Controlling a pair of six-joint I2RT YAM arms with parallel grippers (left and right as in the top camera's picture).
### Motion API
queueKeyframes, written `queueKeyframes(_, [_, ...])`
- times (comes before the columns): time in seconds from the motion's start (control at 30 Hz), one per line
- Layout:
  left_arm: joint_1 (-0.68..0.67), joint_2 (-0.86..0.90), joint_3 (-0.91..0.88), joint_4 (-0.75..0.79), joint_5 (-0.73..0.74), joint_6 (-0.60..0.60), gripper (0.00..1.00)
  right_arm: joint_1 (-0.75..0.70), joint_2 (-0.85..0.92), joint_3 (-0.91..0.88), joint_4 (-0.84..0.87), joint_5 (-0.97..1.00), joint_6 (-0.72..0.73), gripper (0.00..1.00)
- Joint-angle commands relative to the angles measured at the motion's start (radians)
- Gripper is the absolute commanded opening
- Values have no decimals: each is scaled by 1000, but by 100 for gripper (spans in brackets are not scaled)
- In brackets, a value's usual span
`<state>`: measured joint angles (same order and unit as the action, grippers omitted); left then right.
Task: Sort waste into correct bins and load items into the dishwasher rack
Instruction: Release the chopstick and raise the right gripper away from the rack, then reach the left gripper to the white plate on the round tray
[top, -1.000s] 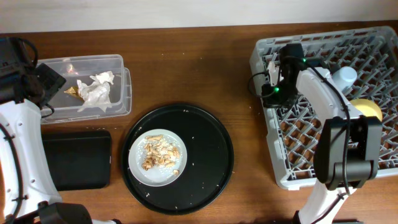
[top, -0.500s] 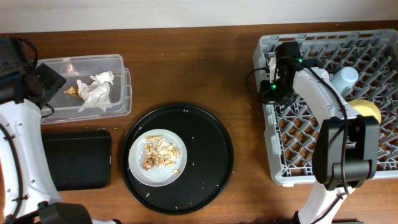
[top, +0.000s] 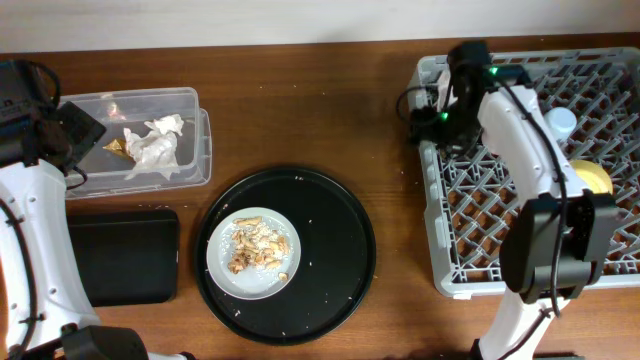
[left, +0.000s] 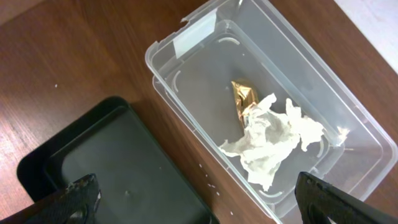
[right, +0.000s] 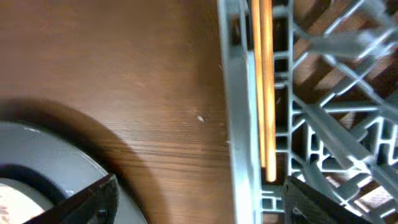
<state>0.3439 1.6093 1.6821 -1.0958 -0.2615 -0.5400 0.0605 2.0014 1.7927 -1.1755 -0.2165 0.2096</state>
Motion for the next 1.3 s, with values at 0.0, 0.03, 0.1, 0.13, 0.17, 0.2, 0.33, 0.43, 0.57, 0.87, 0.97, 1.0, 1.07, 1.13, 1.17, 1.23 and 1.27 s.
queueKeyframes(0.0, [6, -11, 11, 2, -7, -5, 99, 7, -42, 138, -81, -23, 9, 84])
queueKeyframes(0.03, [6, -11, 11, 2, -7, -5, 99, 7, -53, 172, -109, -23, 9, 84])
queueKeyframes(0.1, [6, -11, 11, 2, -7, -5, 99, 5, -80, 236, -147, -20, 9, 97])
queueKeyframes(0.13, [6, -11, 11, 2, -7, -5, 100, 1, -92, 267, -163, -6, 9, 98])
queueKeyframes(0.17, [6, -11, 11, 2, -7, -5, 99, -6, -100, 301, -182, 17, 9, 98])
queueKeyframes(0.2, [6, -11, 11, 2, -7, -5, 99, -17, -106, 338, -209, 37, 10, 99])
queueKeyframes(0.33, [6, -11, 11, 2, -7, -5, 99, -89, -120, 476, -320, 71, 9, 98])
queueKeyframes(0.43, [6, -11, 11, 2, -7, -5, 99, -175, -122, 536, -394, 164, 9, 98])
queueKeyframes(0.57, [6, -11, 11, 2, -7, -5, 99, -297, -117, 529, -460, 169, 9, 98])
queueKeyframes(0.87, [6, -11, 11, 2, -7, -5, 99, -429, -109, 527, -467, 169, 9, 98])
queueKeyframes(0.97, [6, -11, 11, 7, -2, -7, 99, -428, -109, 527, -467, 169, 9, 98])
queueKeyframes(1.0, [6, -11, 11, 16, 13, -10, 99, -428, -109, 527, -467, 169, 9, 98])
queueKeyframes(1.07, [6, -11, 11, 24, 192, -28, 99, -428, -109, 527, -467, 169, 9, 98])
queueKeyframes(1.13, [6, -11, 11, 24, 241, -28, 99, -428, -109, 527, -467, 169, 9, 98])
queueKeyframes(1.17, [6, -11, 11, 15, 289, -28, 99, -428, -109, 527, -467, 169, 9, 98])
queueKeyframes(1.23, [6, -11, 11, -70, 622, -32, 99, -428, -109, 527, -467, 169, 9, 98])
queueKeyframes(1.27, [6, -11, 11, -88, 798, -28, 99, -428, -109, 527, -467, 169, 9, 98])
